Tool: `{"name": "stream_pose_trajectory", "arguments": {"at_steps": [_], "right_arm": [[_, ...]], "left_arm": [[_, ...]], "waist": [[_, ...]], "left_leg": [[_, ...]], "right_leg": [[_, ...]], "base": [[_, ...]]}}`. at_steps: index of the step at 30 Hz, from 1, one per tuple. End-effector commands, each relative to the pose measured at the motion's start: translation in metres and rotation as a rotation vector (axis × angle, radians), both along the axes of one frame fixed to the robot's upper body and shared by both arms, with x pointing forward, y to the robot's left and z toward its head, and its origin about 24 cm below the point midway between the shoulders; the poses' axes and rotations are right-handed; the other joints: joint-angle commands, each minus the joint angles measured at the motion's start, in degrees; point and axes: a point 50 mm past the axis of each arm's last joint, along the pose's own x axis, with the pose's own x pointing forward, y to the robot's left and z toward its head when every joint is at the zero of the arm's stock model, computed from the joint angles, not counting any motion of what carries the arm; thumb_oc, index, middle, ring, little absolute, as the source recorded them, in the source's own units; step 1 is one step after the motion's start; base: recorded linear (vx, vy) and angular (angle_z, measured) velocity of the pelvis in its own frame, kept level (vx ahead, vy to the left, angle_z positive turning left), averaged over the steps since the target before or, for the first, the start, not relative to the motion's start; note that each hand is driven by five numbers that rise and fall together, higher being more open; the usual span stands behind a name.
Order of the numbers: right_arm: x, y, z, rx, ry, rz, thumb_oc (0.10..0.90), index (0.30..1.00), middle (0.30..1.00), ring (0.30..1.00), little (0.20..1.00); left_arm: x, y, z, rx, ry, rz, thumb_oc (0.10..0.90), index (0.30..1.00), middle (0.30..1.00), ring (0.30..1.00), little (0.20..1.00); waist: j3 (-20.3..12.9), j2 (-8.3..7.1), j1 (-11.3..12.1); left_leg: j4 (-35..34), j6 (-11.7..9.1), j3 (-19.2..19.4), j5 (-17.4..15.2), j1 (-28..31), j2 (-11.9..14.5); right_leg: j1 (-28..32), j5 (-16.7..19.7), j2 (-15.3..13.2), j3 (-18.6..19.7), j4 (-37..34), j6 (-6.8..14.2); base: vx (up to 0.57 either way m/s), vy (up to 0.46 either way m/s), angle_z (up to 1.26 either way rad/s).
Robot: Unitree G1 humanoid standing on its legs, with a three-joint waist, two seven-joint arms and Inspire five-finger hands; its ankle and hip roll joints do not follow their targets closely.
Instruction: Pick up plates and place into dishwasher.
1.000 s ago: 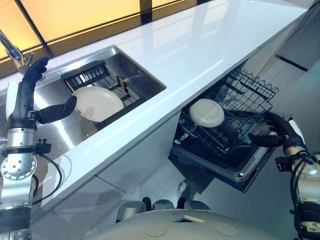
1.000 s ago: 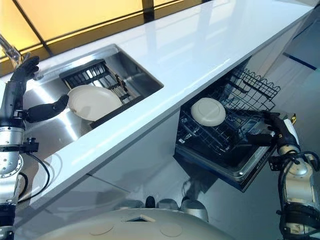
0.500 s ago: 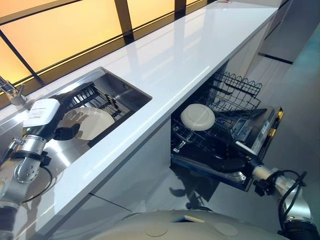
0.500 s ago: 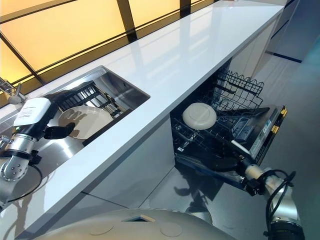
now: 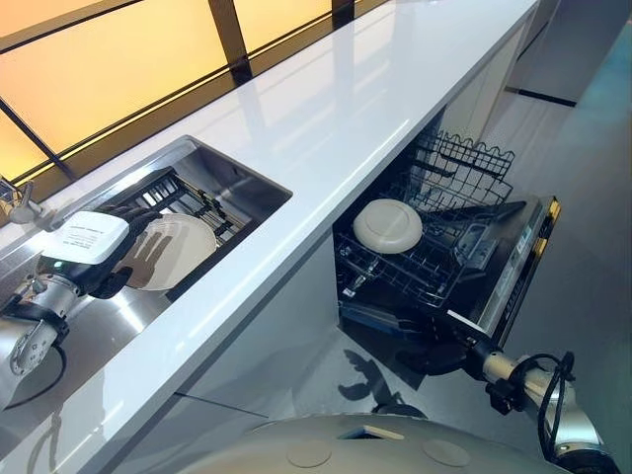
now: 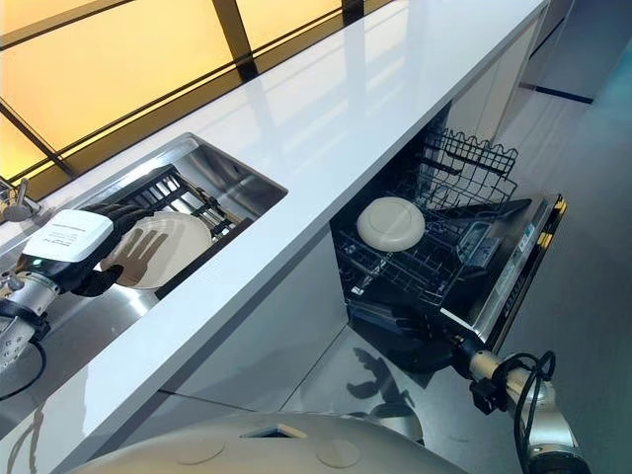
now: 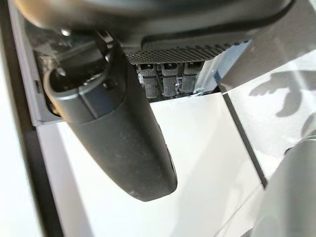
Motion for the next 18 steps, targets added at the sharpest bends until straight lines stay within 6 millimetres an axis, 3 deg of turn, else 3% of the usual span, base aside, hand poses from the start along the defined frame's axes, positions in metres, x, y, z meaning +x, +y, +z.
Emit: {"name": "stream_pose_trajectory", "arguments": {"at_steps": [1, 18], "right_arm": [[0.030, 0.011, 0.021, -0.010, -0.191, 0.071, 0.800, 0.900, 0.900, 0.900, 0.900], [0.015, 0.020, 0.007, -0.042, -0.160, 0.075, 0.800, 0.900, 0.900, 0.900, 0.900]], "left_arm": [[0.013, 0.024, 0.072, 0.141, -0.340, 0.078, 0.800, 0.900, 0.900, 0.900, 0.900], [0.009, 0.023, 0.072, 0.068, -0.391, 0.101, 0.800, 0.900, 0.900, 0.900, 0.900]], "waist": [[-0.3, -0.15, 1.1], [-0.3, 0.57, 1.7]], "left_leg": [[1.4, 2.3, -1.5, -5.1, -0.5, -4.8], [0.6, 1.6, -2.6, -4.5, -0.4, -4.9]], "right_leg": [[-2.8, -4.0, 0.3, -4.7, 5.9, 2.3], [-2.0, -4.5, 0.2, -6.3, 5.1, 2.0]], "base": [[-0.01, 0.008, 0.12], [0.00, -0.001, 0.06]]}}
